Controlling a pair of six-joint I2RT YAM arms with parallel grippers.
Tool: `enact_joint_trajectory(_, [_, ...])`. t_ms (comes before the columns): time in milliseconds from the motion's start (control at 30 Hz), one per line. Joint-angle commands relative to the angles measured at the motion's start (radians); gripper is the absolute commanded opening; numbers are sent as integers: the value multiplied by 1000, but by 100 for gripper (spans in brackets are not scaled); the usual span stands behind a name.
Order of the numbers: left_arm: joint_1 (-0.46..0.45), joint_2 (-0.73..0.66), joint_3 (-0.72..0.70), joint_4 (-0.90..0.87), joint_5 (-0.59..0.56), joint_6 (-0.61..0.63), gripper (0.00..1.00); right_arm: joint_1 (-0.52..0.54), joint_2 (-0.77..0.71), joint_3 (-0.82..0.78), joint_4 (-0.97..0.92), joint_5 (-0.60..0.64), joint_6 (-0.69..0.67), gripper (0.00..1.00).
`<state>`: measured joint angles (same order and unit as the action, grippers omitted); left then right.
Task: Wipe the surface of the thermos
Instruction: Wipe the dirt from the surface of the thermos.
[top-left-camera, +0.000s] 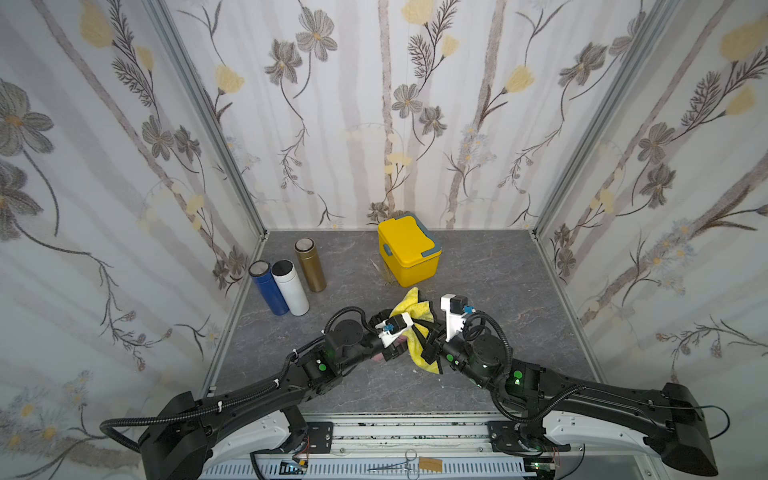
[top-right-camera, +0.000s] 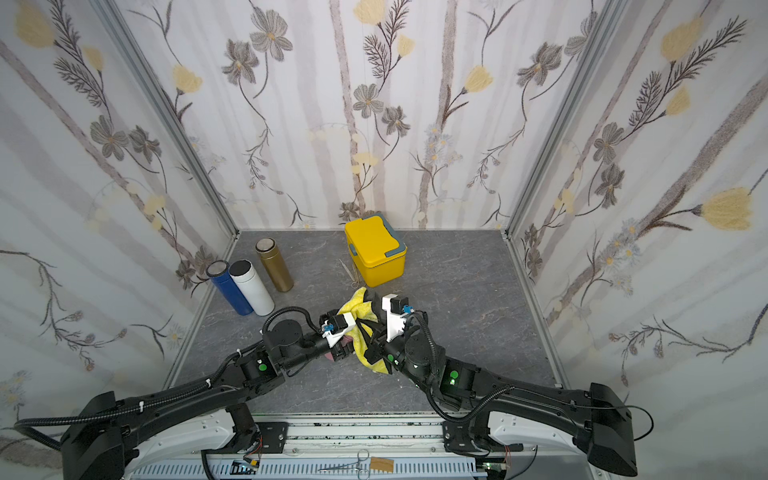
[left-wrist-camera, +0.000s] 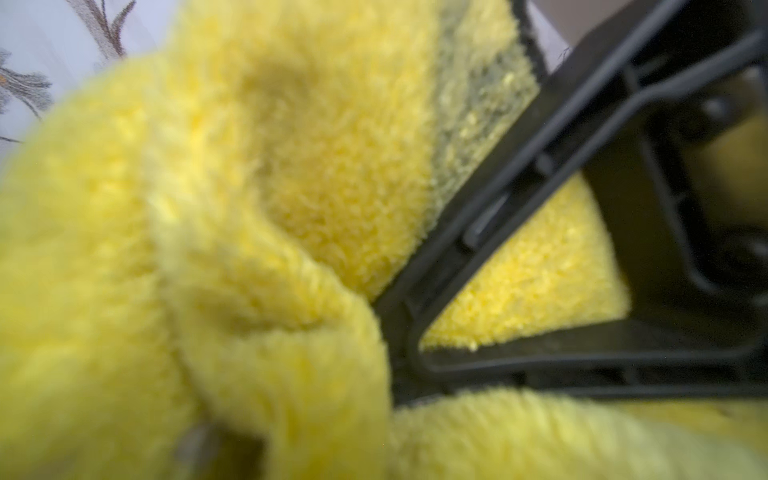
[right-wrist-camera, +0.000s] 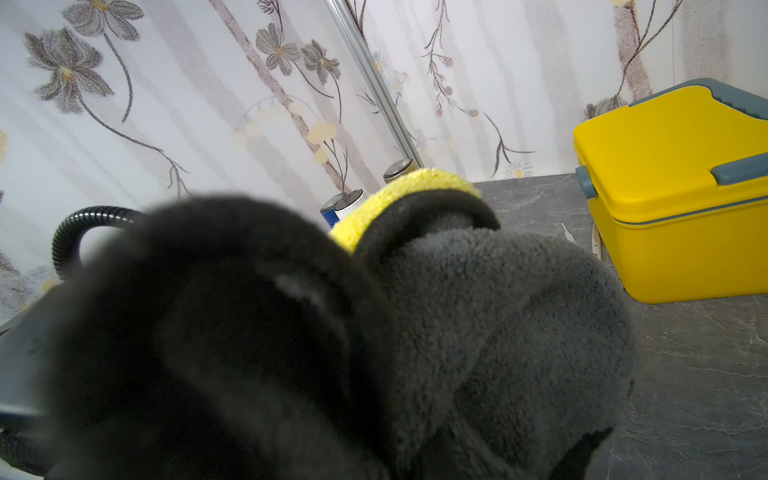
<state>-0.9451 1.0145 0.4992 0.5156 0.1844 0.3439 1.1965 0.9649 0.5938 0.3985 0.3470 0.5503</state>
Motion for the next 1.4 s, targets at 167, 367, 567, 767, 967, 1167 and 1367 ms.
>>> enact_joint_trajectory(167, [-7, -10, 31, 216, 11, -7, 0, -25, -1, -21, -141, 8, 28, 0])
enact_joint_trajectory(367, [8, 4, 24, 269, -134, -36, 0, -23, 7, -24, -103, -64, 9, 0])
enact_joint_trajectory(567, [14, 15, 26, 288, -156, -59, 0, -24, 14, -28, -94, -62, 3, 0])
enact_joint_trajectory(767, [15, -7, 7, 302, -133, -37, 0, -24, 17, -26, -109, -49, 7, 0])
enact_joint_trajectory(967, [10, -62, -33, 338, 24, -44, 0, -36, 14, -31, -140, 9, 34, 0])
enact_joint_trajectory(1167, [14, -115, -70, 399, -196, -85, 0, -96, -16, -67, -170, 38, 77, 0])
enact_joint_trajectory(1367, [20, -199, -118, 503, -352, -232, 0, -214, -29, -151, -157, 1, 128, 0])
